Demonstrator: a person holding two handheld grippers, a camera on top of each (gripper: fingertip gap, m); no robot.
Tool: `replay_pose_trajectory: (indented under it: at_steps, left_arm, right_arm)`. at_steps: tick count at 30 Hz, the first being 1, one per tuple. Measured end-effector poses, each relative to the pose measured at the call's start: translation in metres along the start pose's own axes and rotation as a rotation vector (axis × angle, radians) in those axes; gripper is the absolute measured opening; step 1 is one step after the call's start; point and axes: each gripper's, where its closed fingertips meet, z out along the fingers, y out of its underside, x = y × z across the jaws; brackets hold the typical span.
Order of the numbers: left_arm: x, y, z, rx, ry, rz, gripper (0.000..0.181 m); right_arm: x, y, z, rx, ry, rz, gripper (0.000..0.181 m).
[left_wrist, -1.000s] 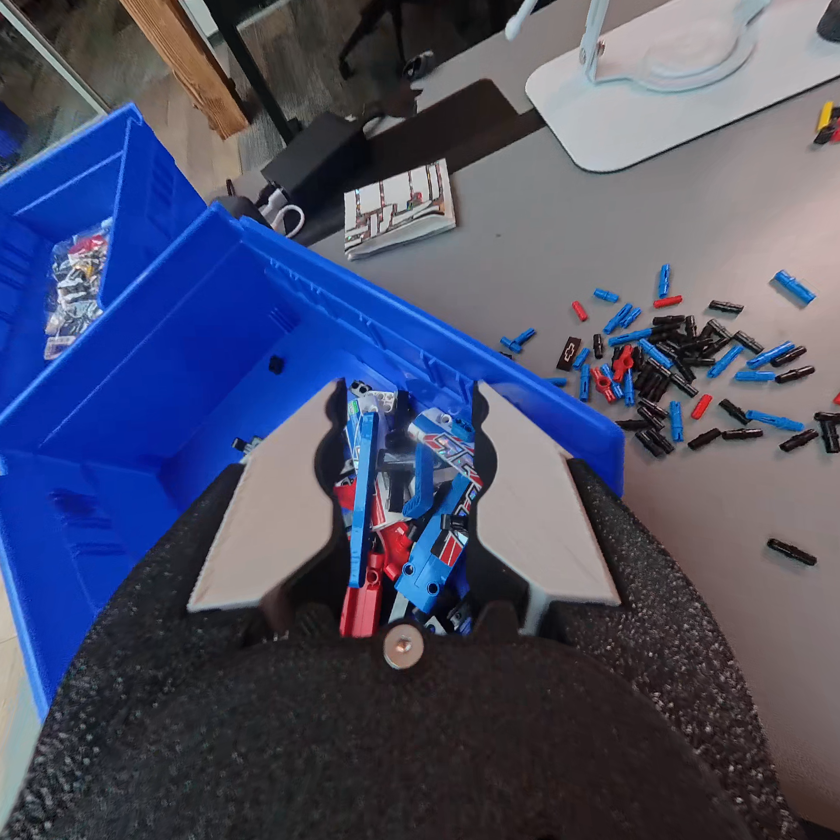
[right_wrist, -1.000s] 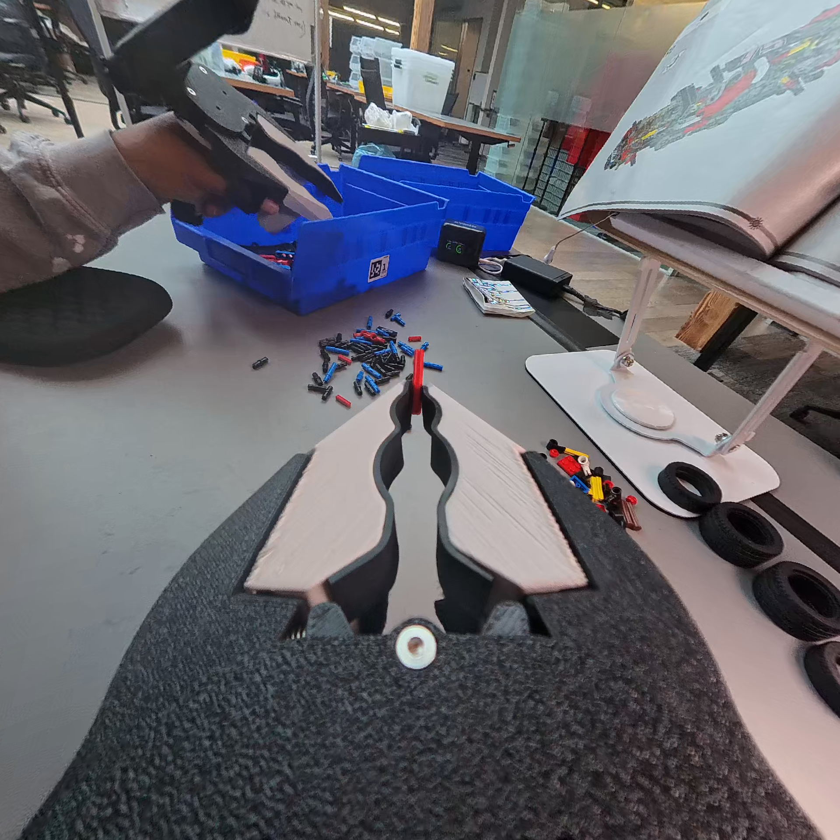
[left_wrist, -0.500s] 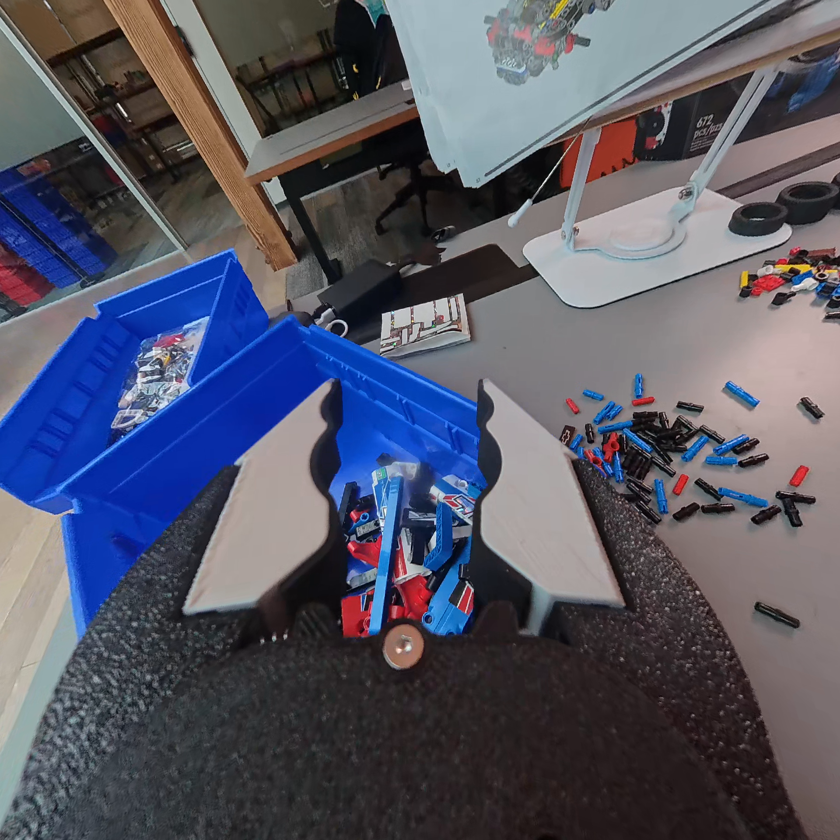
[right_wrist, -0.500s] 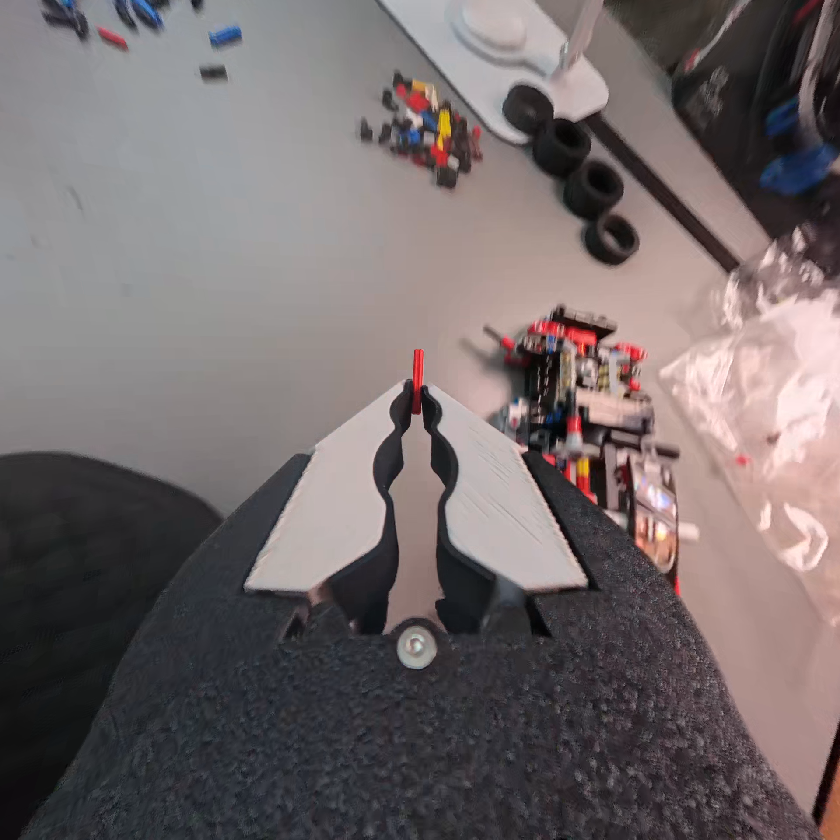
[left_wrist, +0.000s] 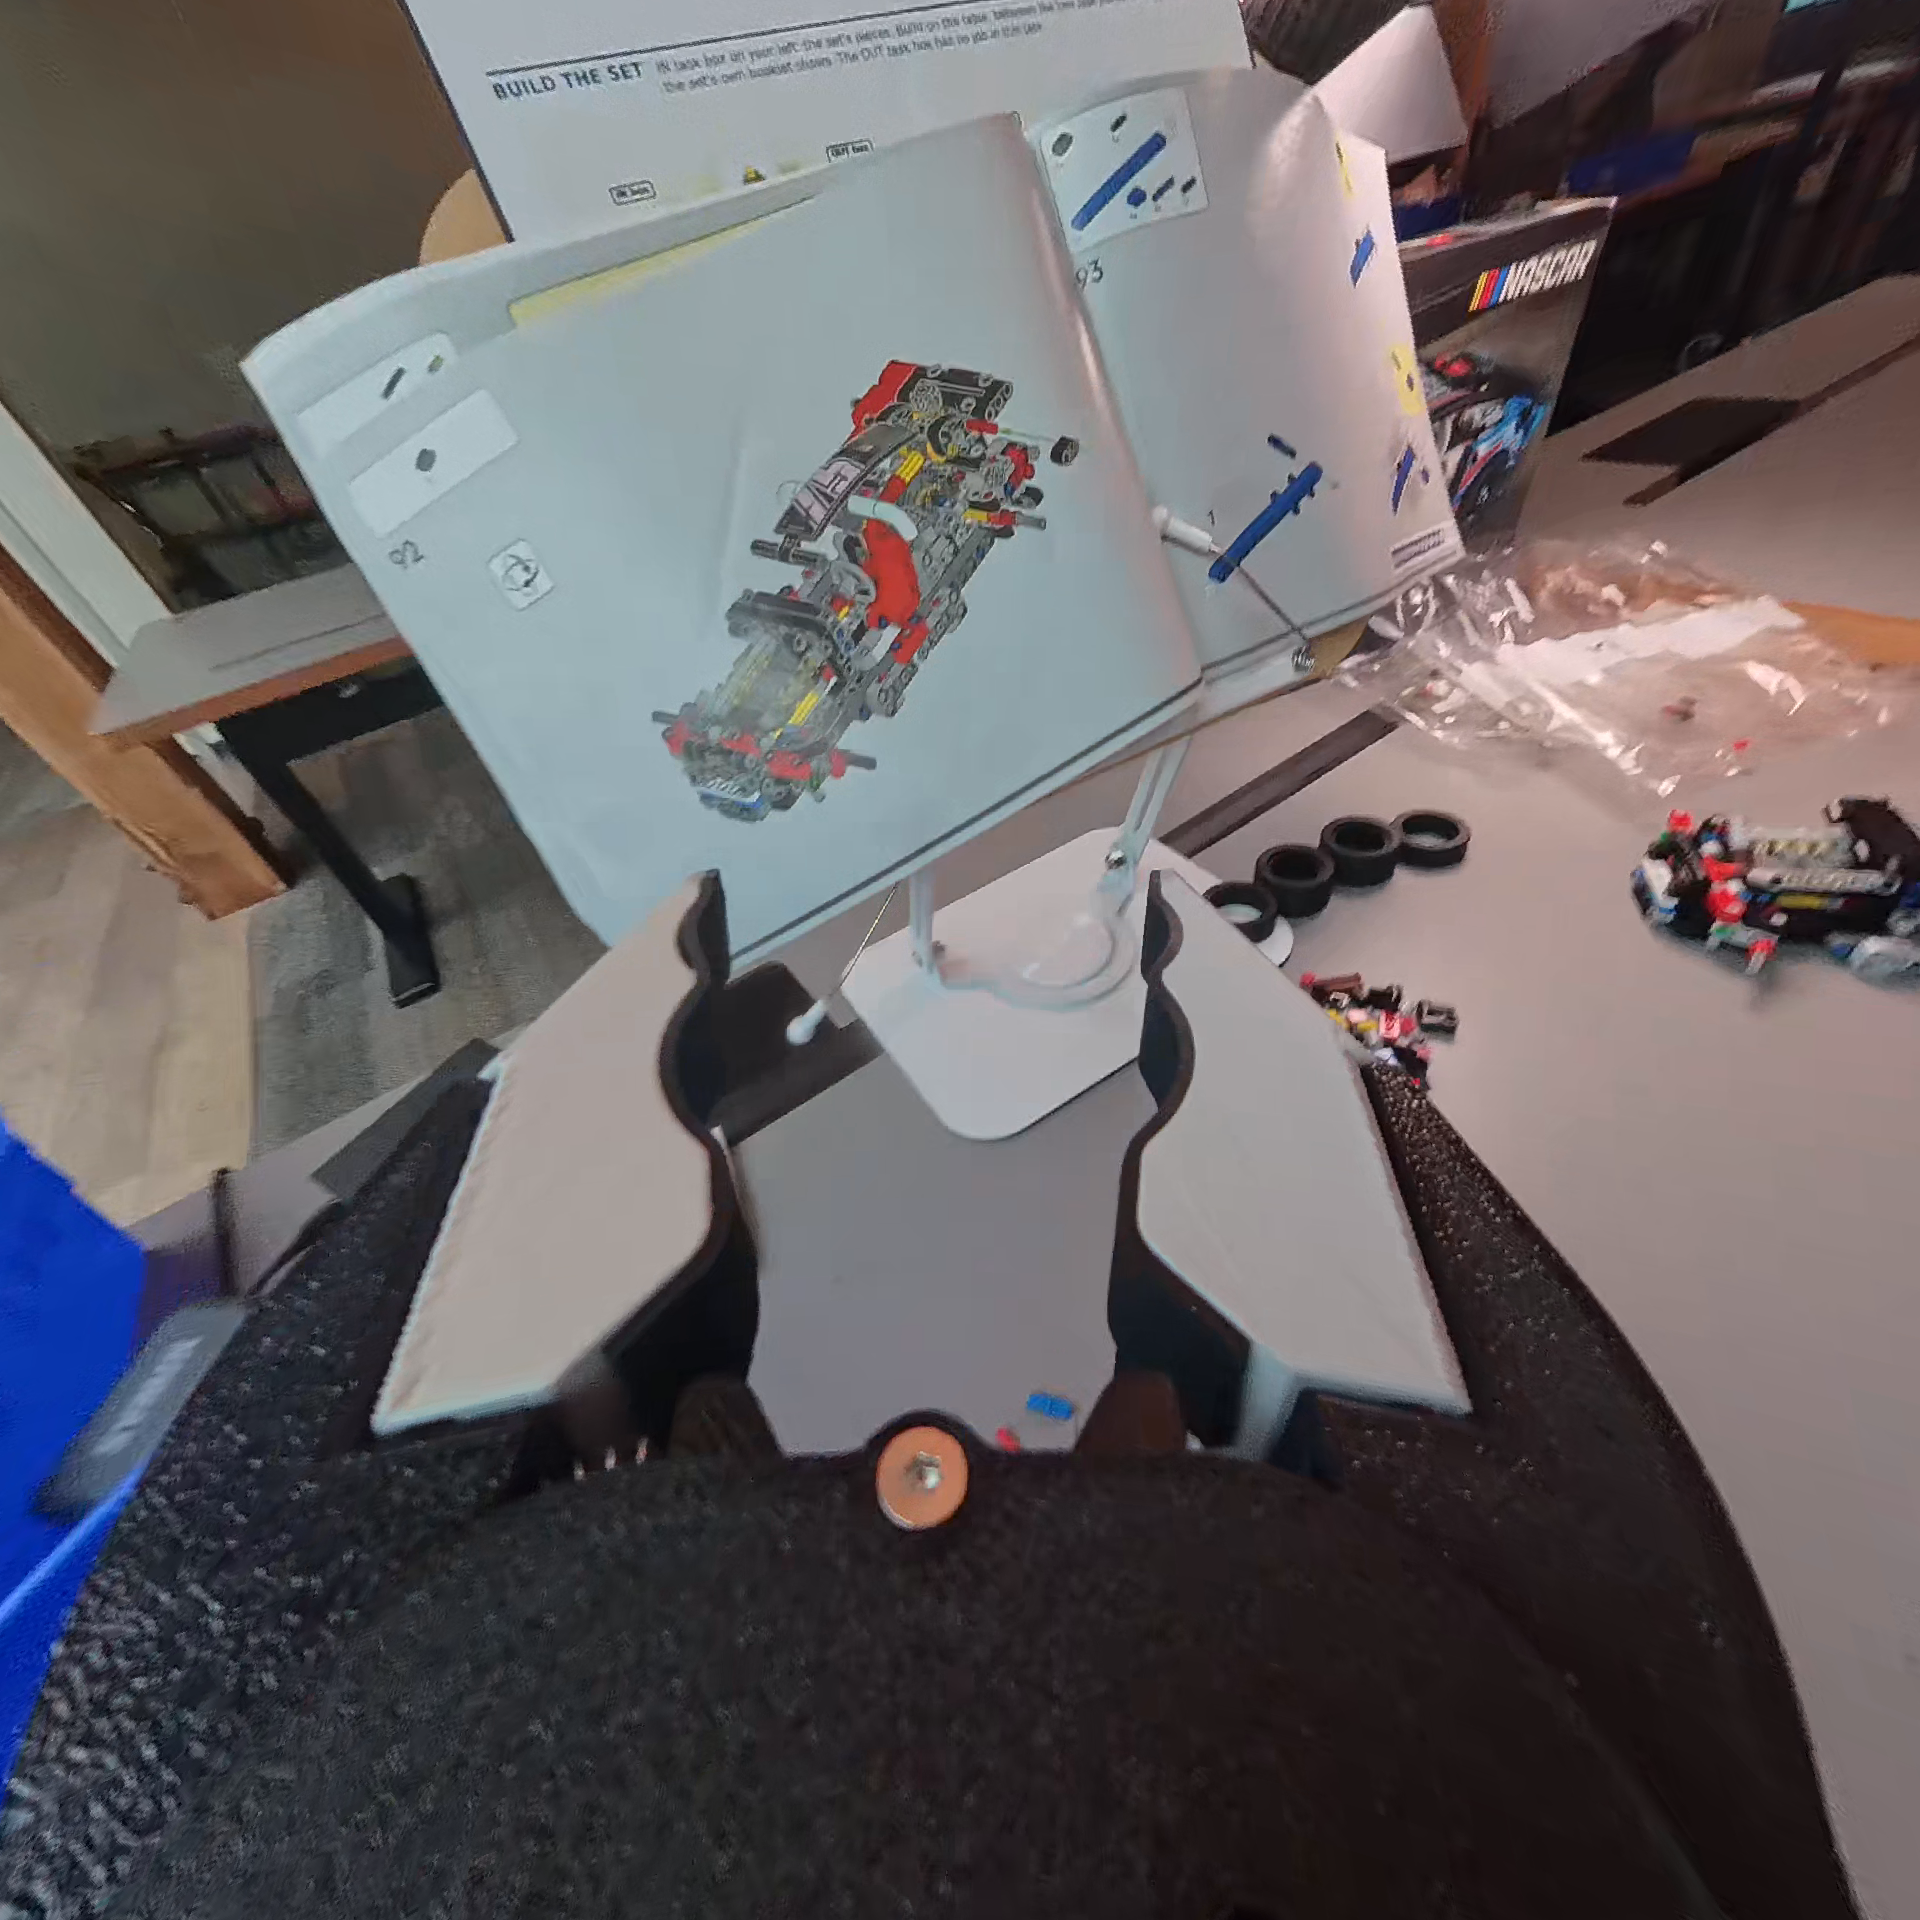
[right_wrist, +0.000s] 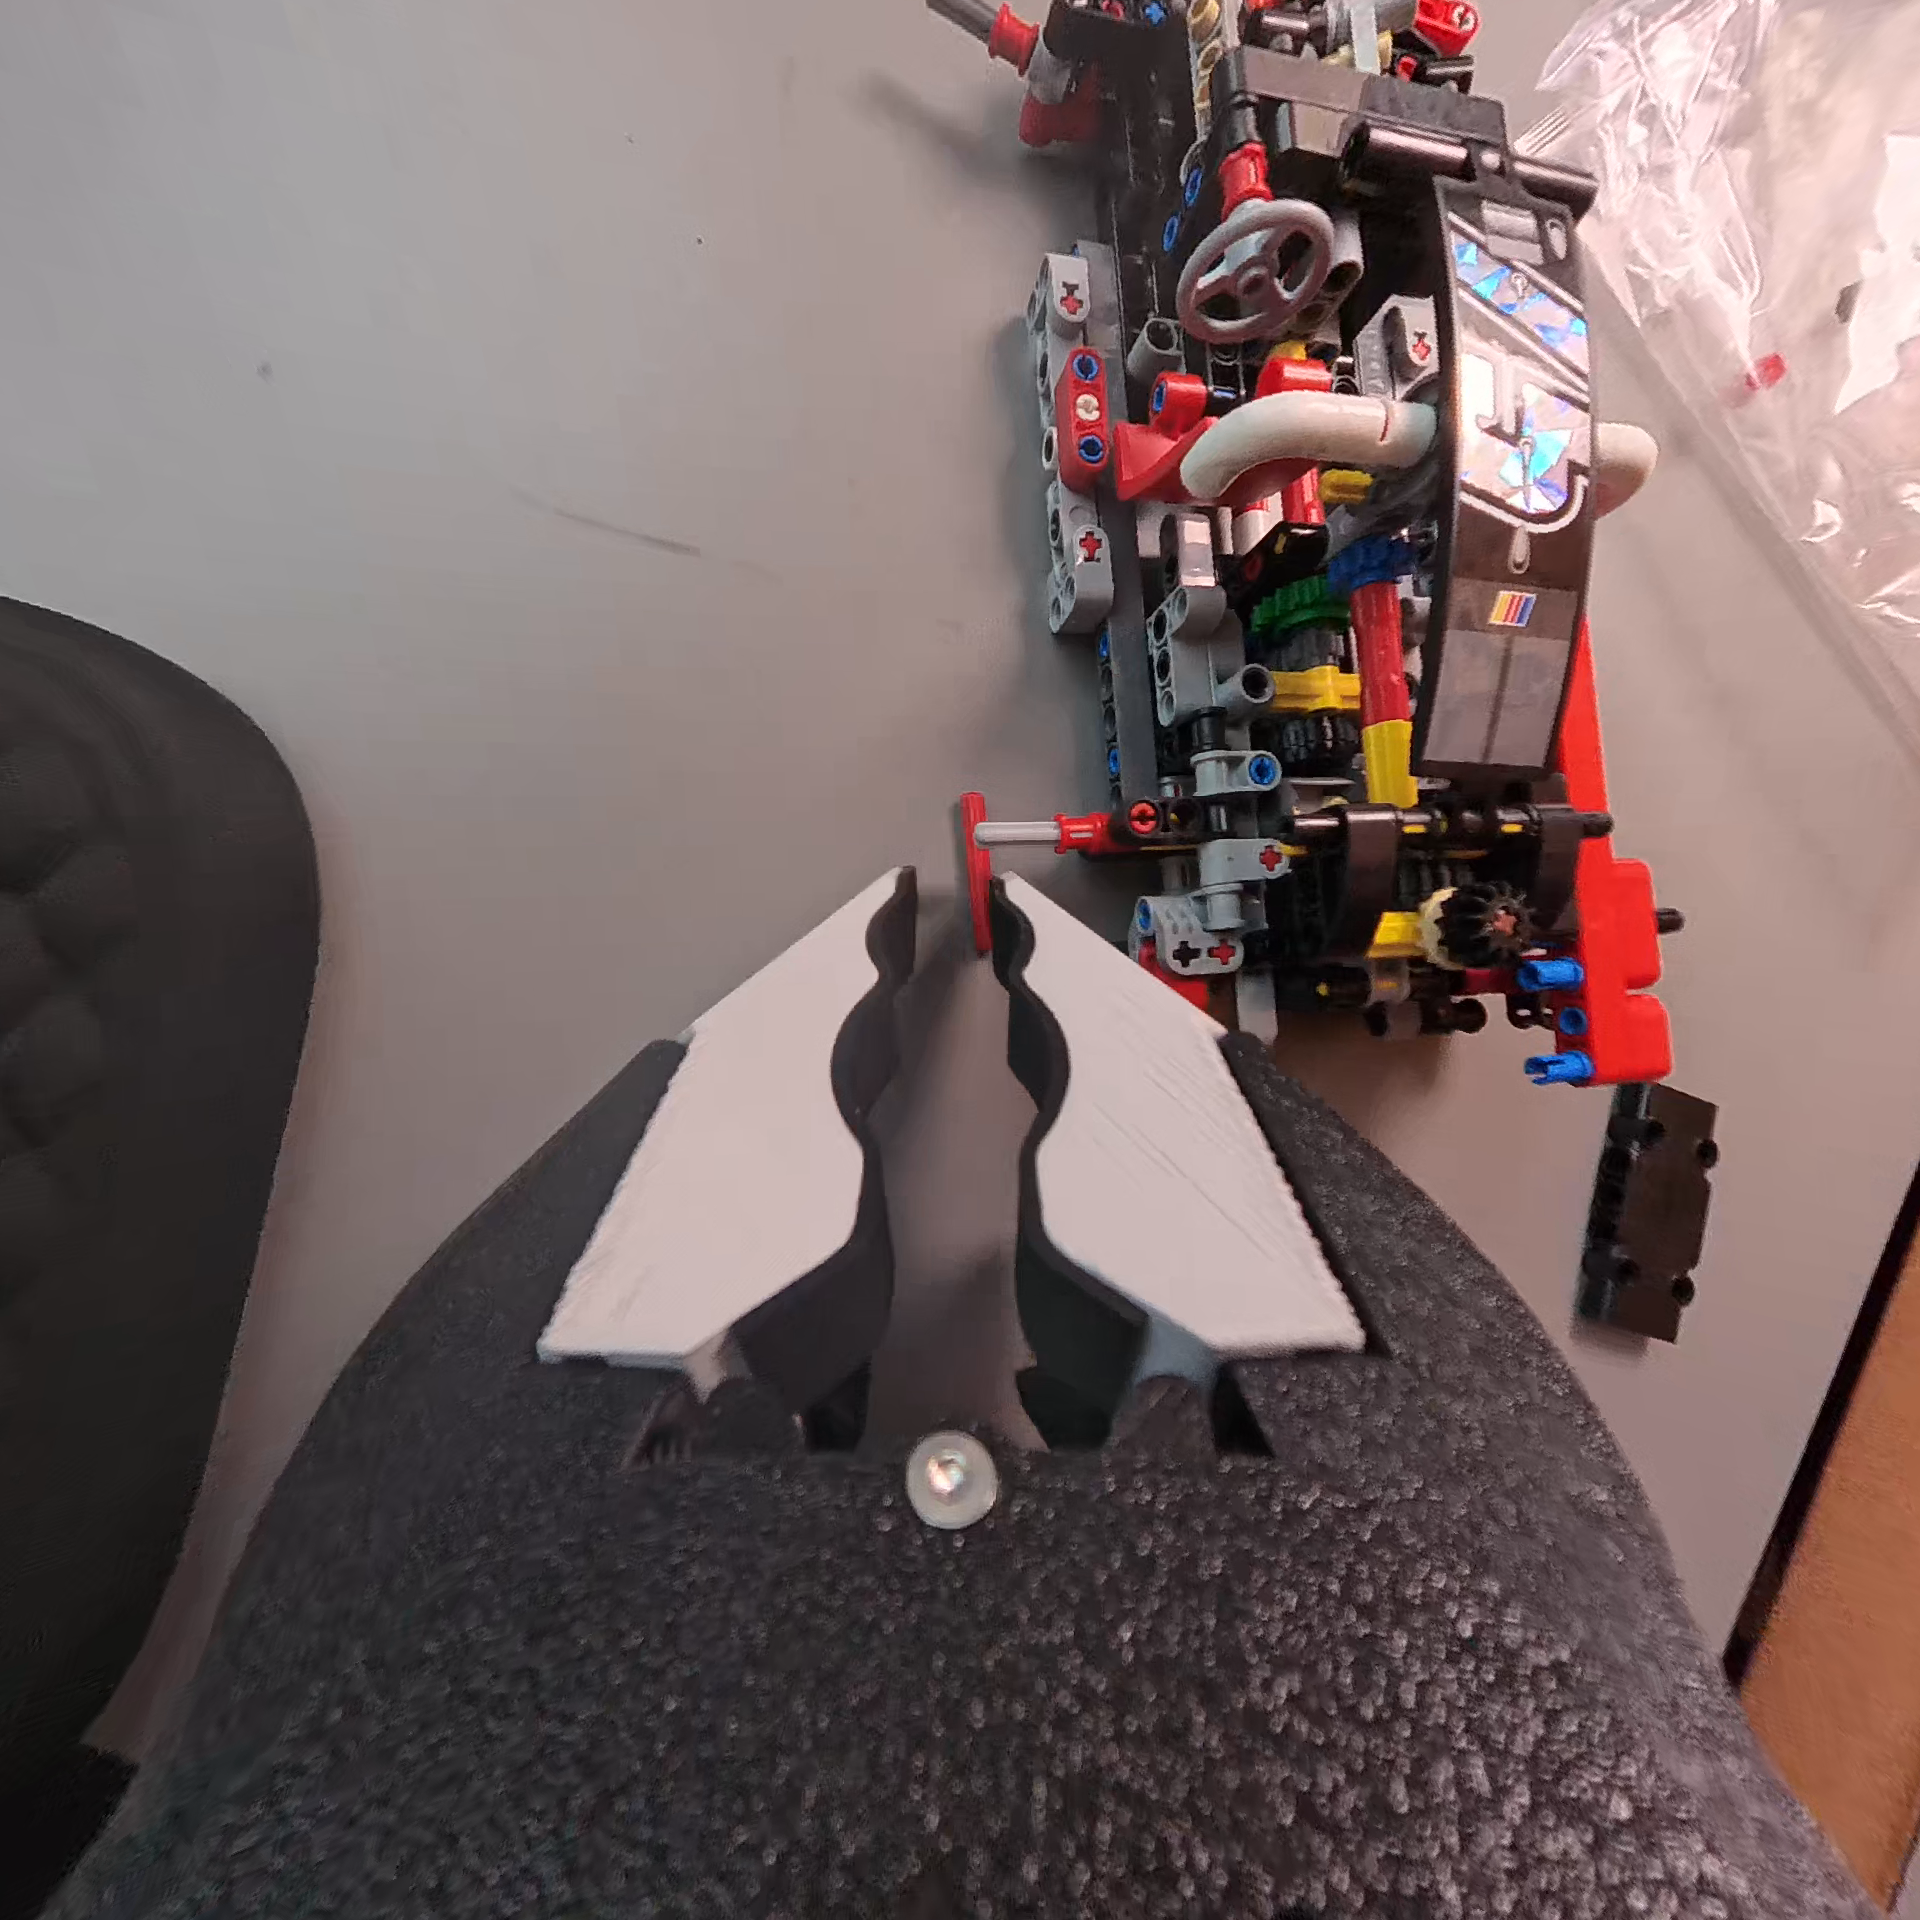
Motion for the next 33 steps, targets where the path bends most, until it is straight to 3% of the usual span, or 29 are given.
replay_pose_trajectory:
  at_steps: [1,4,9,15,21,24,29,33]
  left_arm:
    - [0.001,-0.004,0.015,0.007,0.022,-0.058,0.082]
    - [-0.007,-0.011,0.059,0.017,0.015,-0.195,0.095]
    - [-0.037,0.0,0.118,-0.01,-0.154,-0.228,0.117]
    - [-0.029,0.017,0.146,-0.041,-0.196,-0.21,0.122]
    - [-0.038,0.016,0.142,0.007,-0.276,-0.144,0.071]
    - [-0.035,0.01,0.136,0.032,-0.253,-0.117,0.025]
    - [-0.017,-0.018,0.117,0.136,-0.176,-0.136,0.011]
    - [0.011,-0.043,0.099,0.222,-0.088,-0.134,0.012]
  right_arm:
    - [-0.001,-0.003,-0.004,0.012,0.002,0.0,0.017]
    - [0.0,-0.023,-0.025,0.089,0.034,-0.011,0.019]
    - [0.006,-0.08,-0.061,0.303,0.085,-0.017,0.017]
    - [-0.005,-0.145,-0.063,0.526,0.036,0.001,0.012]
    - [-0.01,-0.282,-0.033,0.745,0.046,-0.078,0.01]
    - [-0.009,-0.351,0.001,0.78,0.077,-0.135,0.013]
    - [0.01,-0.43,0.058,0.764,0.19,-0.172,0.028]
    - [0.026,-0.454,0.082,0.741,0.317,-0.248,0.017]
